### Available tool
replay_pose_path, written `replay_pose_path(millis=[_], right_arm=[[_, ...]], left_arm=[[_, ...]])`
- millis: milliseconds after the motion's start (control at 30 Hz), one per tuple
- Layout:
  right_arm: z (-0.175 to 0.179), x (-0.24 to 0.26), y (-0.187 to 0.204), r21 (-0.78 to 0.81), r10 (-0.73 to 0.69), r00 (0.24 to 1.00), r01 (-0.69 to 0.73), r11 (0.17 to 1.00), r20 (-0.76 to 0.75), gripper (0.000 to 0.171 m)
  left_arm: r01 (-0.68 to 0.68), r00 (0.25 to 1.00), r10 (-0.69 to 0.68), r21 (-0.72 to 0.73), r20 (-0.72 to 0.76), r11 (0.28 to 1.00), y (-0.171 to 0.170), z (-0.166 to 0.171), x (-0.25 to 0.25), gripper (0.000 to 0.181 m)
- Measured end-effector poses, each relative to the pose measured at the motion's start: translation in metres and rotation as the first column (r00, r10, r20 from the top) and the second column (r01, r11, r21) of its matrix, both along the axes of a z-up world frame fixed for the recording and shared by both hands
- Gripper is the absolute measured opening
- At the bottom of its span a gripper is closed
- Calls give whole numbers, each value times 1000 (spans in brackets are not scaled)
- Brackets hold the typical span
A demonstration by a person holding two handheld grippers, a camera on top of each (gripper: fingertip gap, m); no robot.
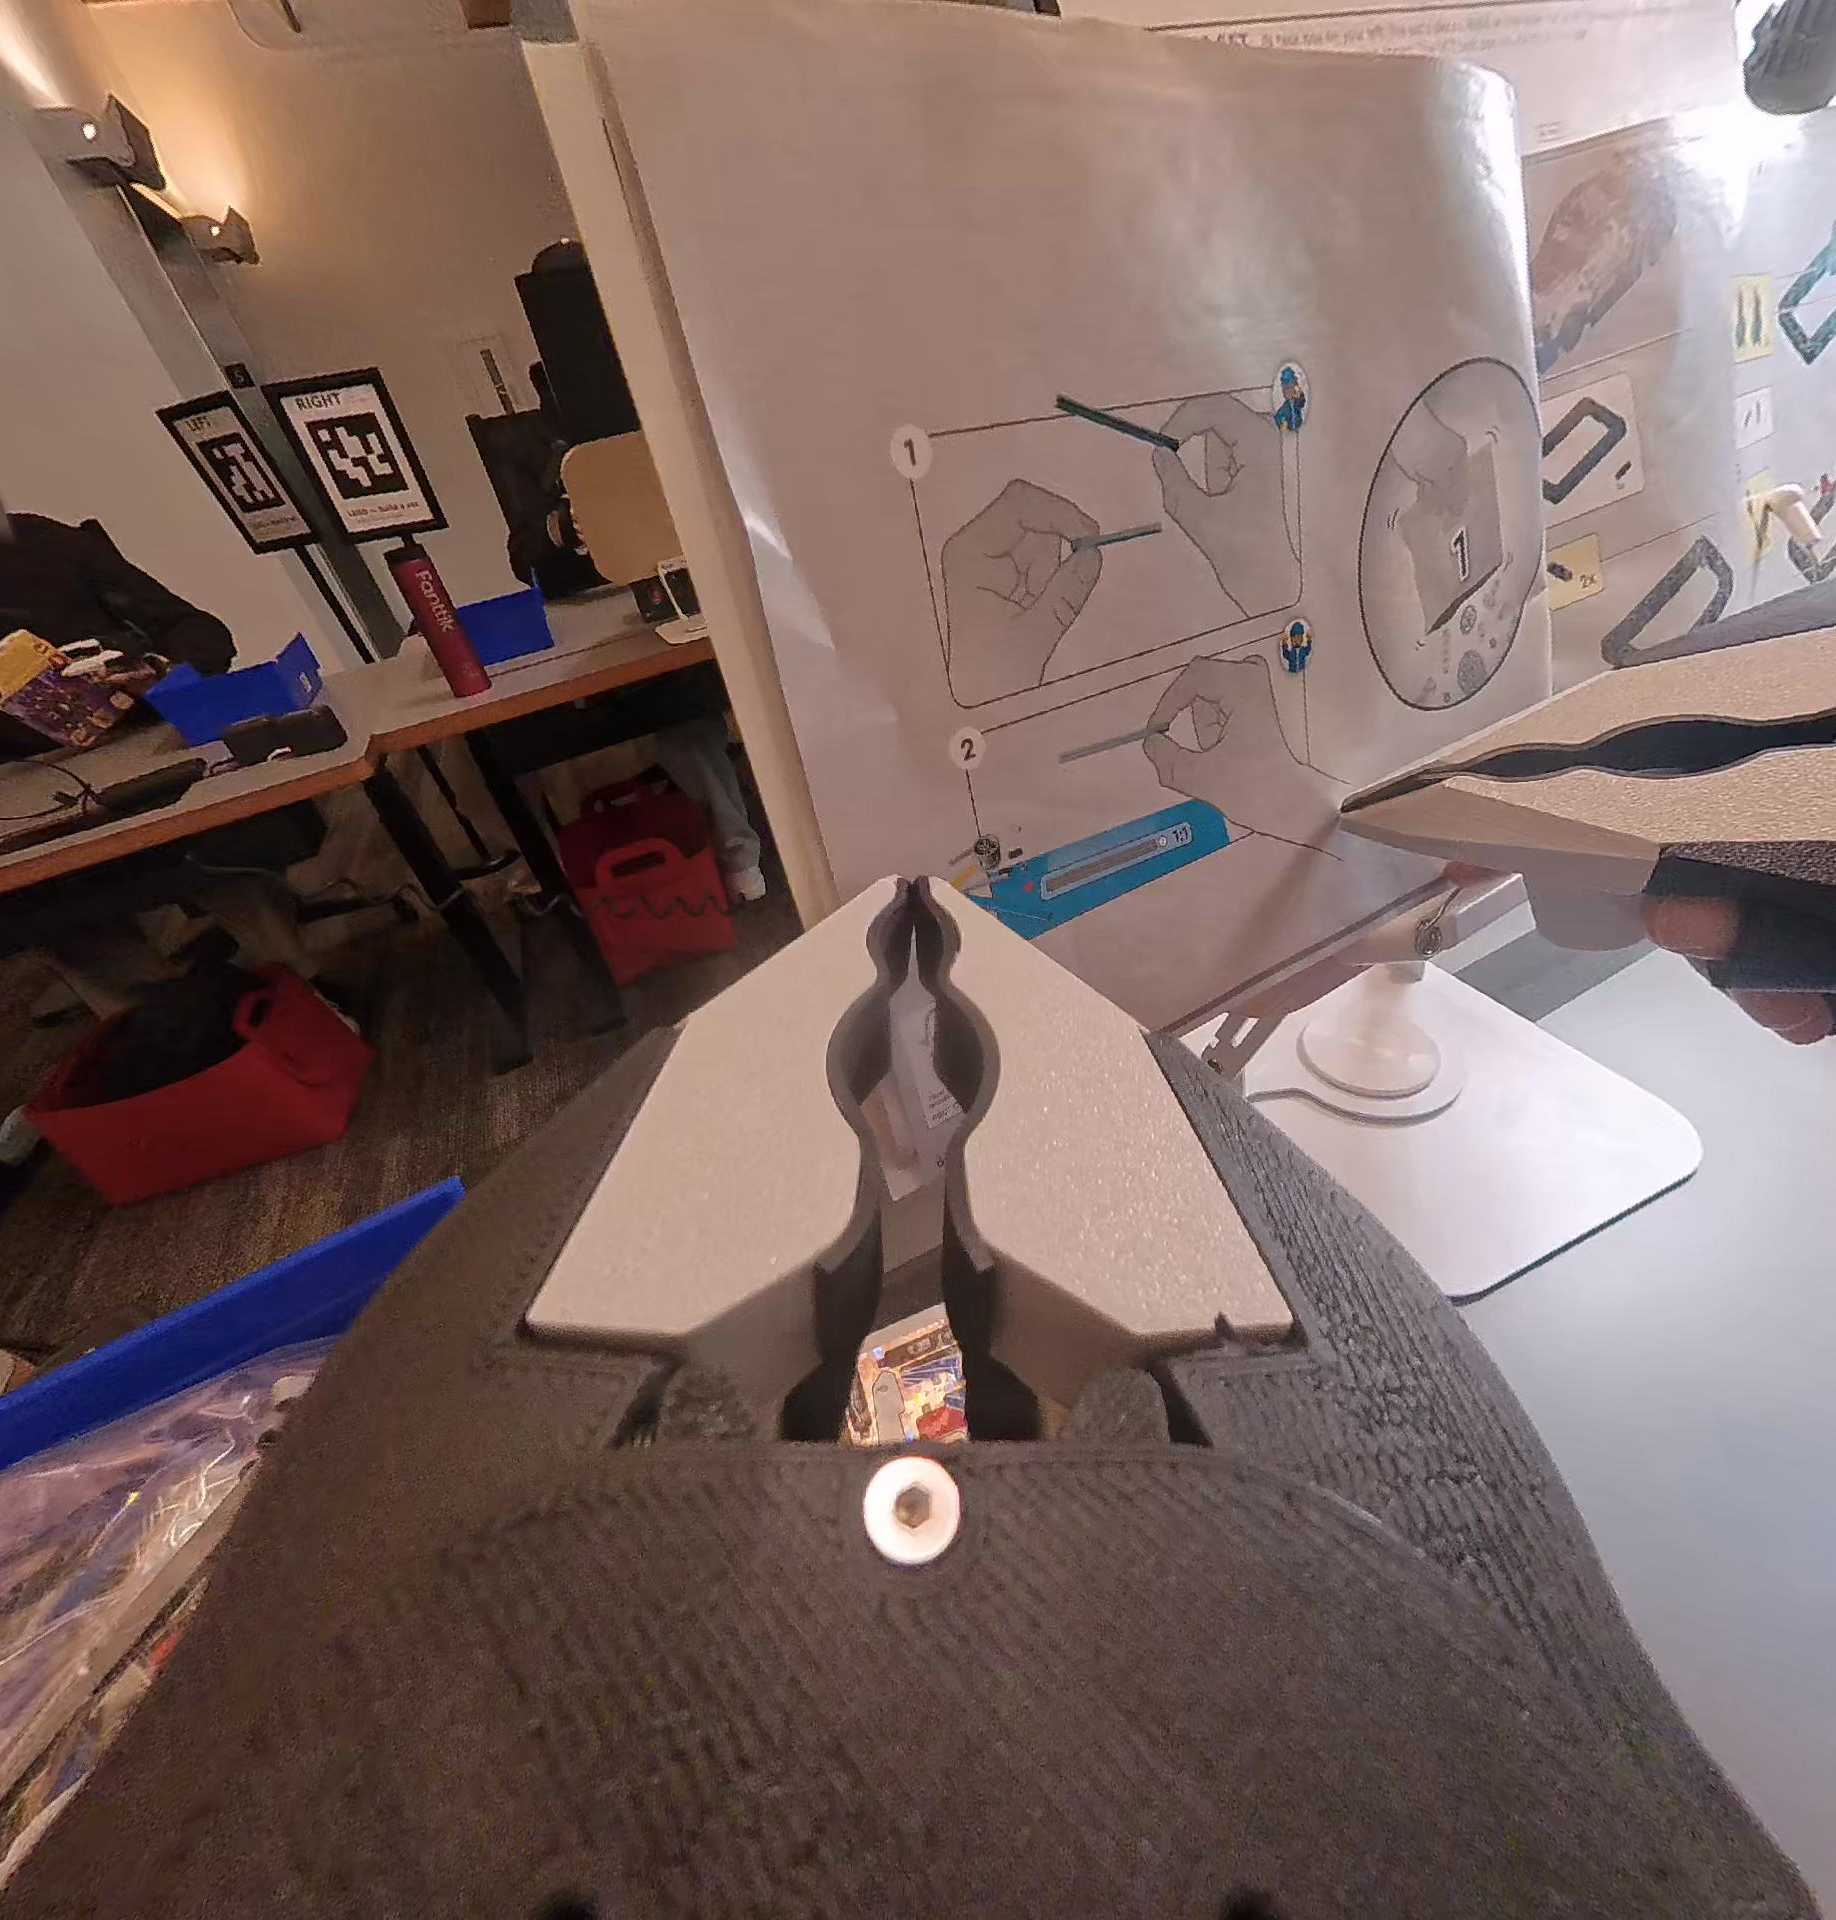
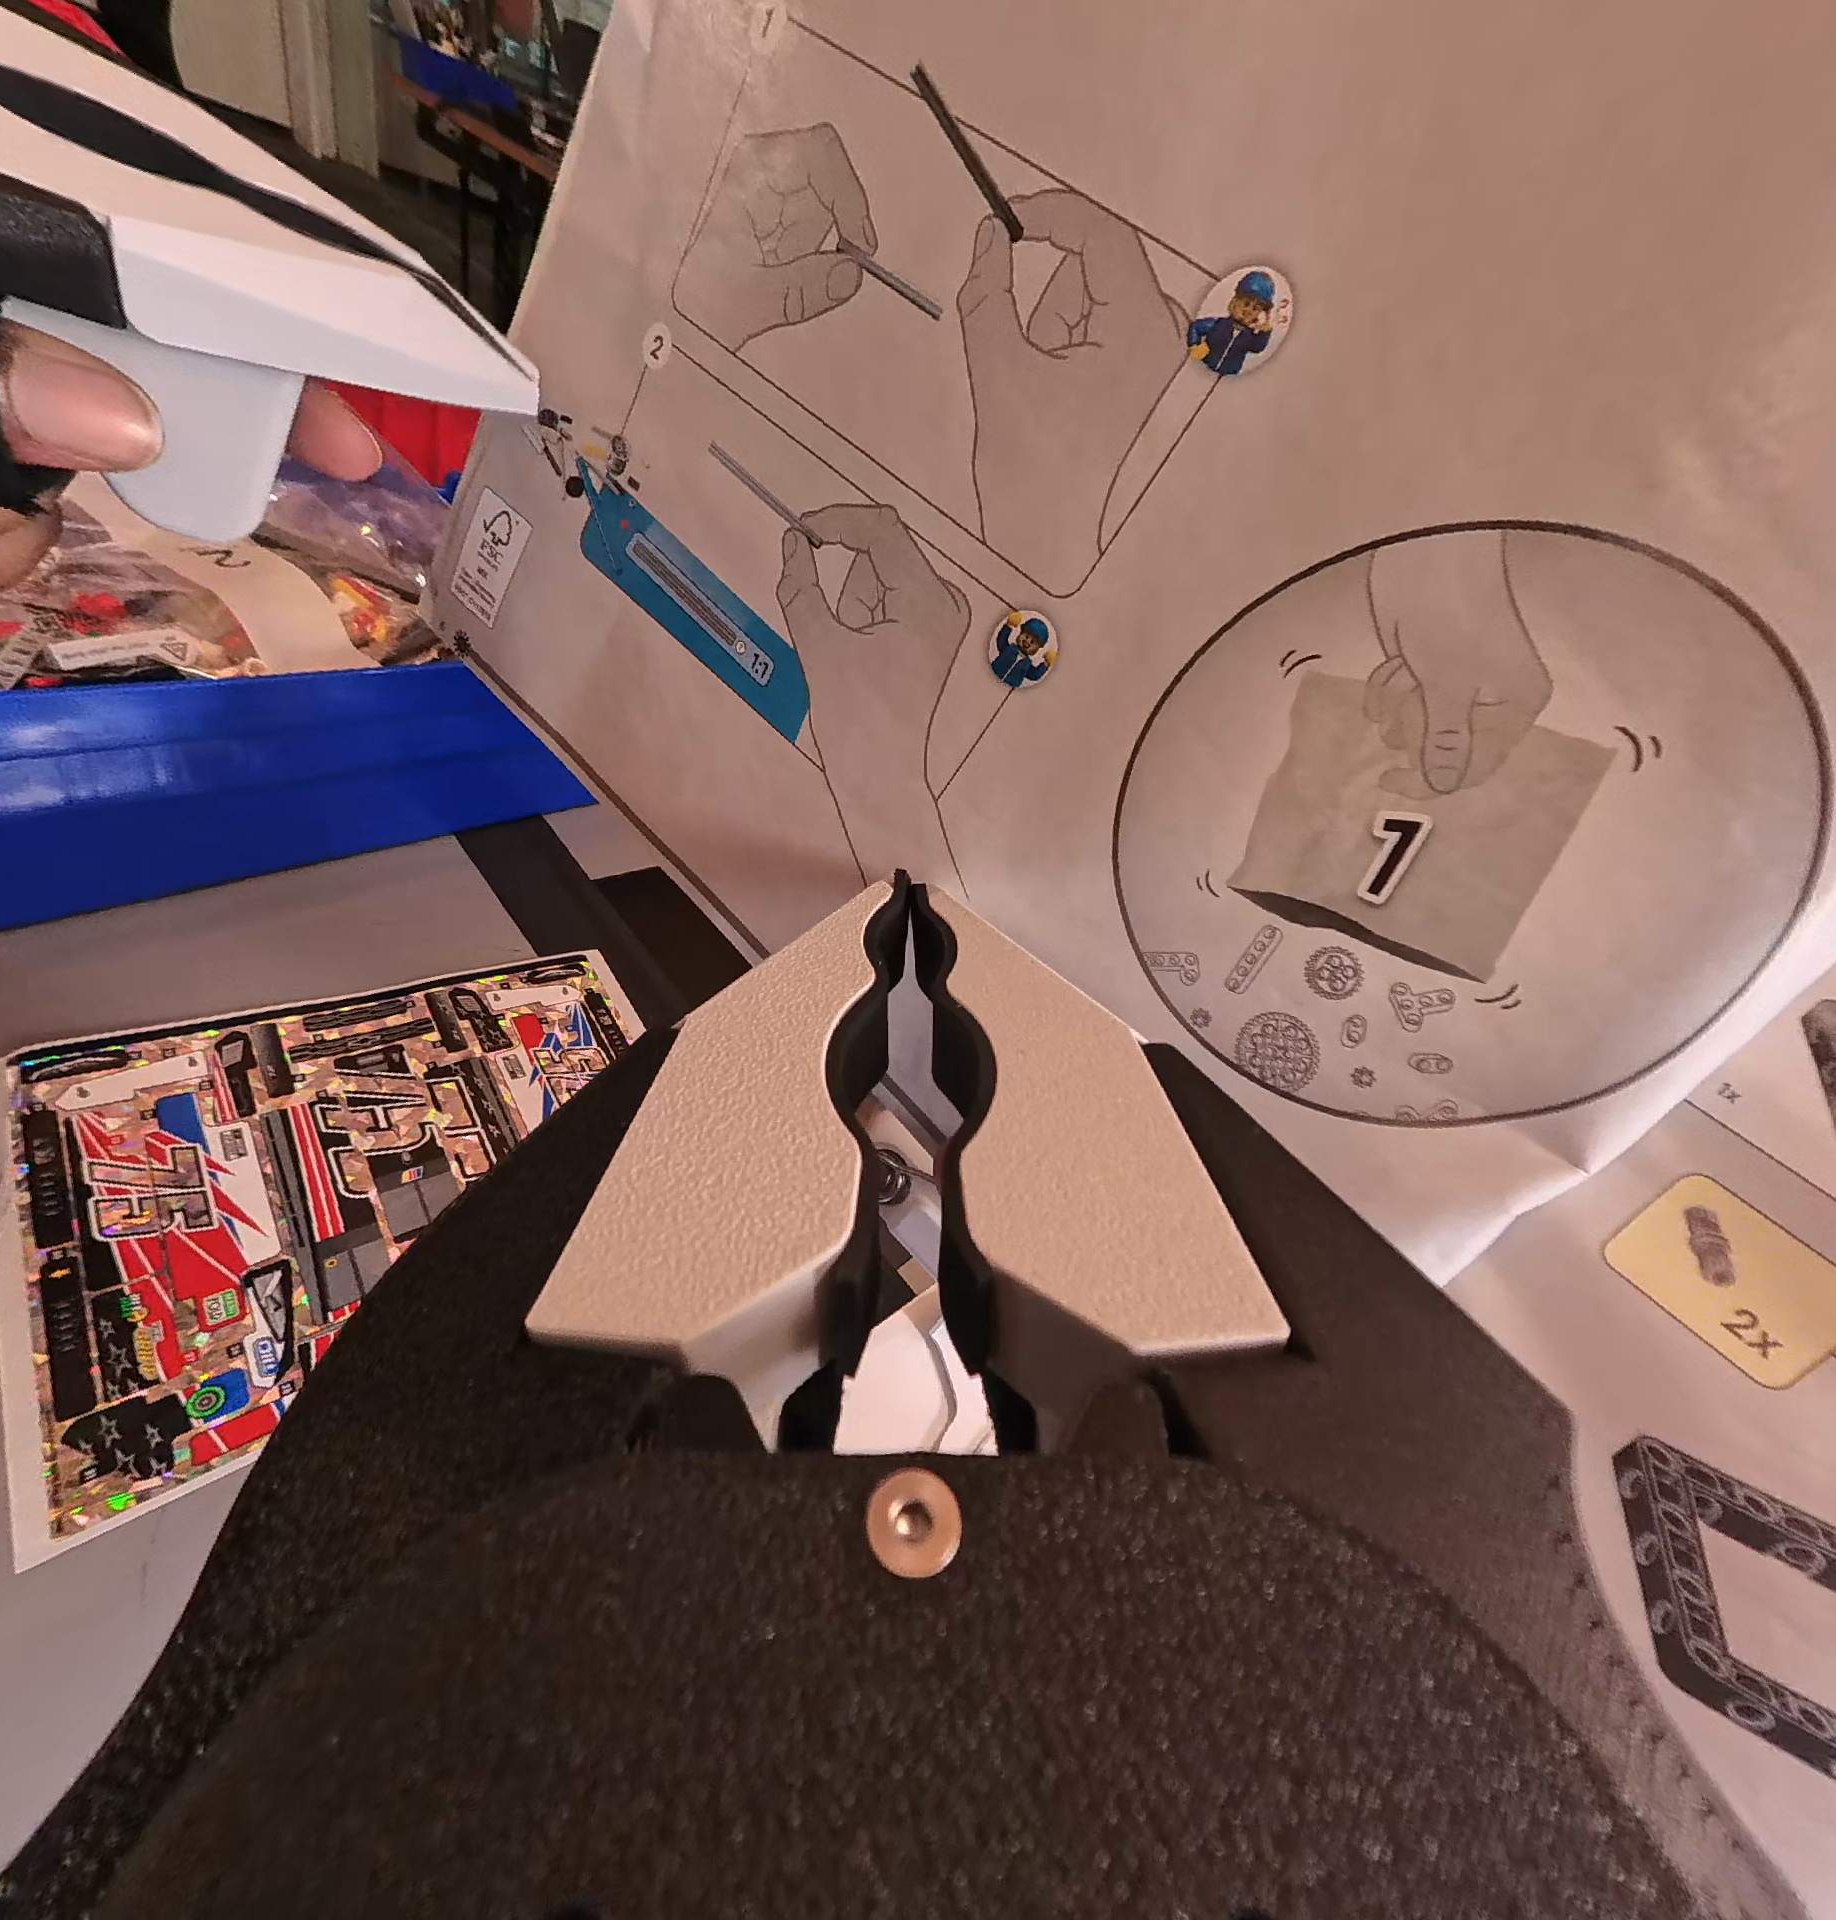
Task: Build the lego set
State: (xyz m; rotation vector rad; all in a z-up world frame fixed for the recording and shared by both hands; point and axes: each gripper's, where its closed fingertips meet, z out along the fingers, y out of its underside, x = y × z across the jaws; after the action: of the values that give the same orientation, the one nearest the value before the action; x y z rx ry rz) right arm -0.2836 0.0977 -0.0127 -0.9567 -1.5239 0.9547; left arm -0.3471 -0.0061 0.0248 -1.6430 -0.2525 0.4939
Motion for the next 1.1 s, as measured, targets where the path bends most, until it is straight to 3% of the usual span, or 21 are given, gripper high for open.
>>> replay_pose_path(millis=[267,667,1100], right_arm=[[-1,-1,-1,0,3,1000,-3,1000,2,0],[-1,1,-4,1,11,1000,-11,1000,3,0],[6,22,1,18,32,999,-32,999,-14,0]], left_arm=[[22,1000,-21,48,-17,999,-1,13,8,0],[-25,999,26,-13,28,1000,-4,2,0,0],[17,1000,-17,-33,-10,999,10,3,15,0]])
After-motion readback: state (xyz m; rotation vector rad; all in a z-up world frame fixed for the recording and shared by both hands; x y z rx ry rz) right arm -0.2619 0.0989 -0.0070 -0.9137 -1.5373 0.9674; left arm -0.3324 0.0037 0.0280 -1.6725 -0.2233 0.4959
